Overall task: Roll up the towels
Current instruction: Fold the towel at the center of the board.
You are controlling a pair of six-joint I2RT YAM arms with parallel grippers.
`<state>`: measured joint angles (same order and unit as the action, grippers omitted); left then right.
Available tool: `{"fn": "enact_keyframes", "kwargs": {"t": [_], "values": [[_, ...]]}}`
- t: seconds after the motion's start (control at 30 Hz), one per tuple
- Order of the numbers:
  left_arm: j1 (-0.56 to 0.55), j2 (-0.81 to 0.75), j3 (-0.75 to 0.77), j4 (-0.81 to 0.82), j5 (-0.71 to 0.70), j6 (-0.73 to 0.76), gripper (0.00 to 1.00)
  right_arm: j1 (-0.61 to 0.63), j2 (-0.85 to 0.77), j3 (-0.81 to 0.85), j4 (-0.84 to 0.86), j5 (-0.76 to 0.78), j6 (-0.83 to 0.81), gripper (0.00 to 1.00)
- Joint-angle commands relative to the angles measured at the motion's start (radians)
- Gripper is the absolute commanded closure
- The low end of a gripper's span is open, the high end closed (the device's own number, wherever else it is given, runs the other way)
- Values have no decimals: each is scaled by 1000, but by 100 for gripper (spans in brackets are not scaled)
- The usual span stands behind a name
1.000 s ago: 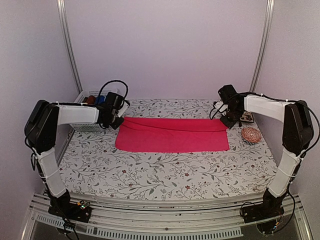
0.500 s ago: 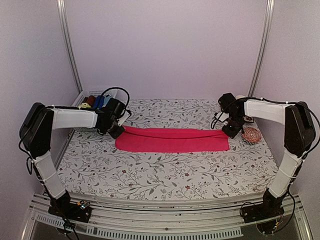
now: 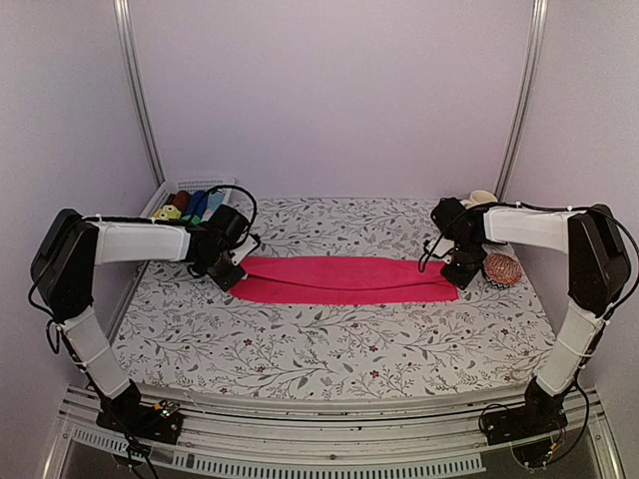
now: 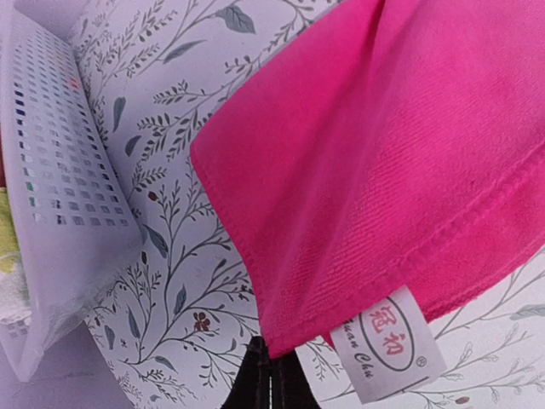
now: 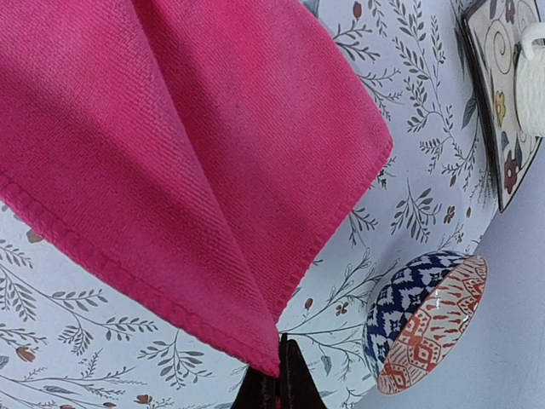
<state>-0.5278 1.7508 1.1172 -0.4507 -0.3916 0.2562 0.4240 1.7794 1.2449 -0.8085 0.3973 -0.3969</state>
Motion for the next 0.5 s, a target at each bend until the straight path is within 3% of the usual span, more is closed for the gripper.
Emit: {"fn": "enact_keyframes", "kwargs": {"t": [0.0,0.47], "values": [[-20,-48,-29,-59,25,-35,100,9,-41,-25,-1,16,-3,98],[-29,-55,-67,-77,42,-43,100,26,-44,-99,32,69,-23,98]]}}
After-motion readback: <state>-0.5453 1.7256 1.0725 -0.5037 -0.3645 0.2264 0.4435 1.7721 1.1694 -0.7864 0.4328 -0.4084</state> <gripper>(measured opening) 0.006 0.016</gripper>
